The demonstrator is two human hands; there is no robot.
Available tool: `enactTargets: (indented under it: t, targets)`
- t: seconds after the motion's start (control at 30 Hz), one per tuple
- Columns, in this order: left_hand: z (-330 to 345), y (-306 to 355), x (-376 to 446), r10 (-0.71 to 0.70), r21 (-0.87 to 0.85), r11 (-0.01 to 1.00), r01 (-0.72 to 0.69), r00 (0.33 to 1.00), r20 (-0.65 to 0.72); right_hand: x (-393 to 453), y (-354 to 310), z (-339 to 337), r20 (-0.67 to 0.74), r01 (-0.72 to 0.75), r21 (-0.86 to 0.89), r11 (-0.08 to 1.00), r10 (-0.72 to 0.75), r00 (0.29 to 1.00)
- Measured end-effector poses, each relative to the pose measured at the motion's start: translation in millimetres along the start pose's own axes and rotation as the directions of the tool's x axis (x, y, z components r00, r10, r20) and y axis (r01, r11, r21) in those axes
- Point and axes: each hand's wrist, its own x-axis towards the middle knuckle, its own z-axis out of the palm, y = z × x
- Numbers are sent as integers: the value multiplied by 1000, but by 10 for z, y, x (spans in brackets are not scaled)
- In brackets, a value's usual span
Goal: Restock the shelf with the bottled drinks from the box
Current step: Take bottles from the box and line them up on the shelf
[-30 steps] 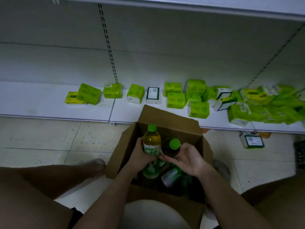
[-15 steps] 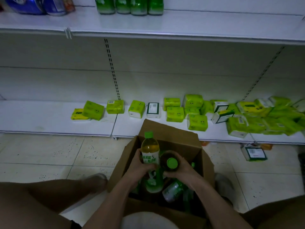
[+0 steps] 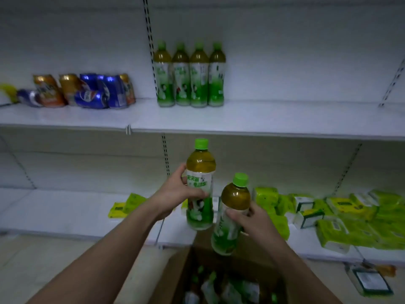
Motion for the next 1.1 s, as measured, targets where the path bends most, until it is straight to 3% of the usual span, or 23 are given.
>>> enactTargets:
  t: [0.23,0.43,0.9,1.1]
  targets:
    - [-325,1421,515,273,29,962,-272,959,-71,571,-1553,-101,-100,248,98,964,-238,966]
    - [-294,2010,979,337,68,942,-330,928,-162,988,-2359,-69,-188,350,35,936,-338,922]
    - [0,1853,1454,323,139,943,-303,934,-150,1540,-2498,-276,-224,294,-94,951,-308,925]
    - [70,1775,1644,306,108,950,-293,943,-132,1654,-2446,-385,-182,279,-39,959,-282,942]
